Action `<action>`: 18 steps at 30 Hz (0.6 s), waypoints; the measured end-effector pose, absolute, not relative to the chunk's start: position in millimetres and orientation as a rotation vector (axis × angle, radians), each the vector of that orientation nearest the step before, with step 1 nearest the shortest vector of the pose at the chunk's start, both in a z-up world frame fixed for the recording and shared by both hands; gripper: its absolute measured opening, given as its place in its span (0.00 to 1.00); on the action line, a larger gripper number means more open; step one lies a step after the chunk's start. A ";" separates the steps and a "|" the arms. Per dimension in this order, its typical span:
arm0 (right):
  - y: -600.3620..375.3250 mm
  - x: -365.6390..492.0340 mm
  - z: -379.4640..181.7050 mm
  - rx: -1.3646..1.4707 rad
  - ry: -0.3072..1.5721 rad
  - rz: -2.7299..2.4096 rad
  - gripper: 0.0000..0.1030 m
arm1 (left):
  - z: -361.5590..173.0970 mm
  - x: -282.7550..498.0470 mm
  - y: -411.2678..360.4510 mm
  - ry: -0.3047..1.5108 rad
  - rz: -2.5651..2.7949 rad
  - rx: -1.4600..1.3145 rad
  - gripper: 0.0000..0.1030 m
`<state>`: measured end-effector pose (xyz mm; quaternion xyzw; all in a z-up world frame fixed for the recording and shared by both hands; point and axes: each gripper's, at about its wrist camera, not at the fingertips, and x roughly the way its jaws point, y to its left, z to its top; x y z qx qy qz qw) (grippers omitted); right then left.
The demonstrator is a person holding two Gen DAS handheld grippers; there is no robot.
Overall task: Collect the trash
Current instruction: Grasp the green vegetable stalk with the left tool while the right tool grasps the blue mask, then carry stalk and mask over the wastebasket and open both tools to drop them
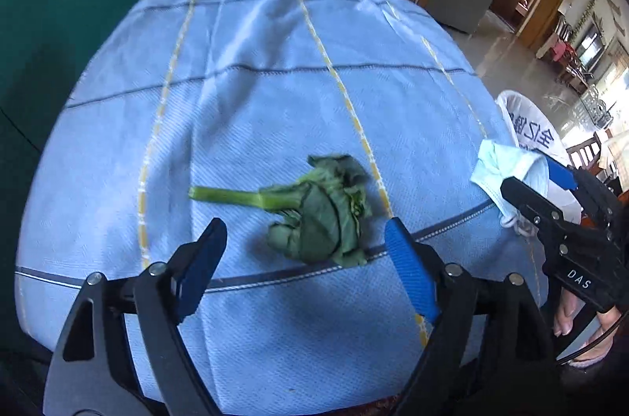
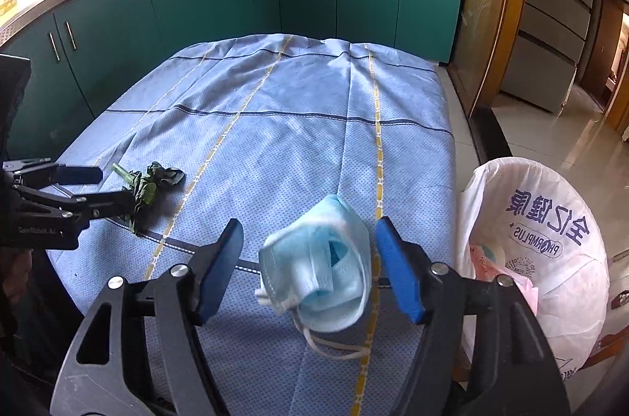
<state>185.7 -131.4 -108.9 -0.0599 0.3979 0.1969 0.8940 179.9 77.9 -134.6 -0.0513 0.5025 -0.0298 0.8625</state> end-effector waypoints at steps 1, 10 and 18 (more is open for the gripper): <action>-131.3 186.0 -109.5 -0.122 0.827 0.409 0.67 | -137.8 181.5 75.3 1.057 -0.060 -0.098 0.80; -129.9 189.3 -116.6 -0.138 0.846 0.371 0.67 | -148.7 198.0 63.3 1.015 -0.011 -0.006 0.54; -127.9 197.5 -133.6 -0.142 0.891 0.321 0.66 | -135.6 187.1 55.7 0.941 -0.063 0.030 0.21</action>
